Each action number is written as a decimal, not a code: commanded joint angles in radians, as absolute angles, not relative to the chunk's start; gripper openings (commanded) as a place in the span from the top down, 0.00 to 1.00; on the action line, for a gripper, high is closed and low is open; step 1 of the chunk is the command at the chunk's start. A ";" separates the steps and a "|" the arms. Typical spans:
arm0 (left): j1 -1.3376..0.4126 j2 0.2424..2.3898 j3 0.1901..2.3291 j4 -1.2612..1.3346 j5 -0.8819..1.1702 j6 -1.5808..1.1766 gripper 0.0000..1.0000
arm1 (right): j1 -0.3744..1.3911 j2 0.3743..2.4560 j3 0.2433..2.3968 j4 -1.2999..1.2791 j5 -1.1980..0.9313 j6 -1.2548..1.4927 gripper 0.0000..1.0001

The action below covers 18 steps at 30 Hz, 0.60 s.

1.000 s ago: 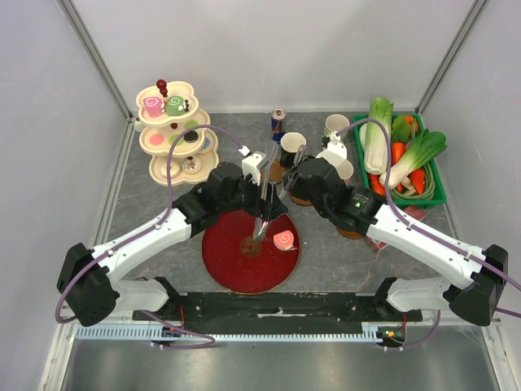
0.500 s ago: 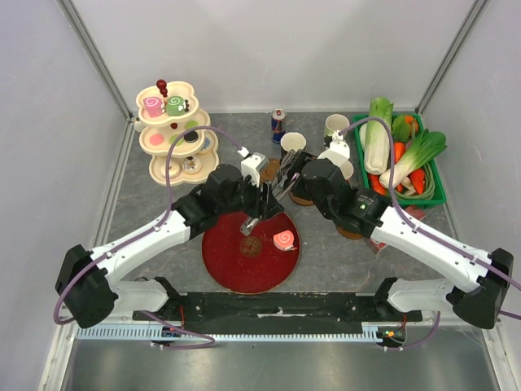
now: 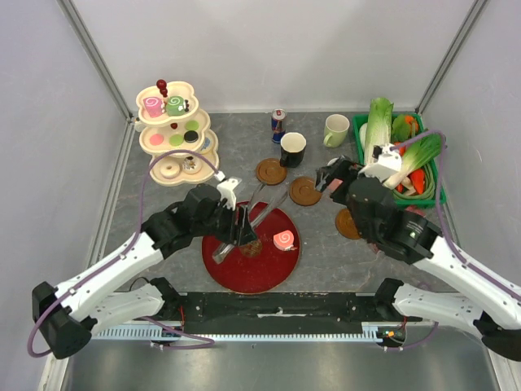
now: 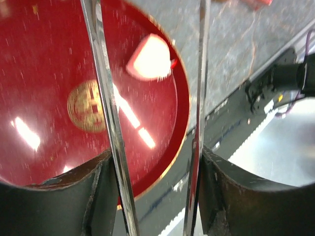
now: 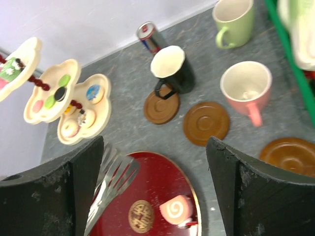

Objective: Serve the afternoon tea

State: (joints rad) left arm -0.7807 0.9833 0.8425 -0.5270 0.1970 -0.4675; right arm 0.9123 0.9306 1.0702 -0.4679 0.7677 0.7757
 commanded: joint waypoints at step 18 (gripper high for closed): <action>-0.788 0.991 0.670 -0.644 0.474 -0.804 0.32 | 0.911 0.759 0.896 -0.525 0.881 0.706 0.07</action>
